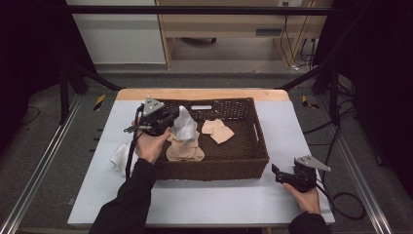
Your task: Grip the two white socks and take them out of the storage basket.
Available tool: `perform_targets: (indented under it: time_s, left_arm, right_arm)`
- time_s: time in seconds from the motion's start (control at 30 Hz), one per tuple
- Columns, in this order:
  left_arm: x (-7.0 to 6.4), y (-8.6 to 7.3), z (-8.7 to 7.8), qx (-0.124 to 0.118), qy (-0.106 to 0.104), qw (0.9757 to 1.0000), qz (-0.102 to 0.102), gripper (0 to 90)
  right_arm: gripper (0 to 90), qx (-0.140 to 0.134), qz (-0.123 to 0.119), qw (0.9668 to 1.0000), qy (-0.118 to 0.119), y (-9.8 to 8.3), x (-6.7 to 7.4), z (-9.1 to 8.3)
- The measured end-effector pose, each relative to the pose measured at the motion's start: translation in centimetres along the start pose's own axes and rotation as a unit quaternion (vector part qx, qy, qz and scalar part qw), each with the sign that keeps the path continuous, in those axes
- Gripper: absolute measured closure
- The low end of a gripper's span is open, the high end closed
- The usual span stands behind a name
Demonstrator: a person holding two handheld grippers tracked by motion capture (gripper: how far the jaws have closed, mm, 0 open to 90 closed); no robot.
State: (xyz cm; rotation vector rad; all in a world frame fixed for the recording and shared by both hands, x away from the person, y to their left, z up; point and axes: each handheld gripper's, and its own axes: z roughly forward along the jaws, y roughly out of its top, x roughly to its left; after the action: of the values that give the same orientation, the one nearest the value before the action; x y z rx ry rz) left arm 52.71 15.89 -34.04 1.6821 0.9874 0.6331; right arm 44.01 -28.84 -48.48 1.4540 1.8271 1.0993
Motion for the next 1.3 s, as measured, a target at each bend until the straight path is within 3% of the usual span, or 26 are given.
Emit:
perform_targets:
  time_s: [0.23,0.53,0.67,1.0,1.3]
  left_arm:
    - [-0.2,1.6,-1.9,-0.034,-0.014,0.9993,-0.001,86.8]
    - [-0.2,3.0,-3.9,-0.059,-0.019,0.9981,0.000,86.8]
    - [0.0,3.7,-5.4,-0.078,-0.025,0.9967,-0.003,86.7]
    - [1.1,4.9,-8.3,-0.101,-0.019,0.9947,-0.003,86.8]
    - [2.9,5.6,-11.2,-0.121,-0.002,0.9926,-0.010,86.8]
  right_arm:
    - [8.6,0.000,0.000,1.0000,0.000,0.0,0.0,0.0]
    - [8.6,0.000,0.001,1.0000,0.000,0.0,0.0,0.0]
    - [8.6,0.000,0.001,1.0000,0.001,0.0,0.0,0.0]
    - [8.6,0.000,0.000,1.0000,-0.001,0.0,0.0,0.0]
    - [8.6,0.002,0.002,1.0000,0.001,0.0,0.0,0.0]
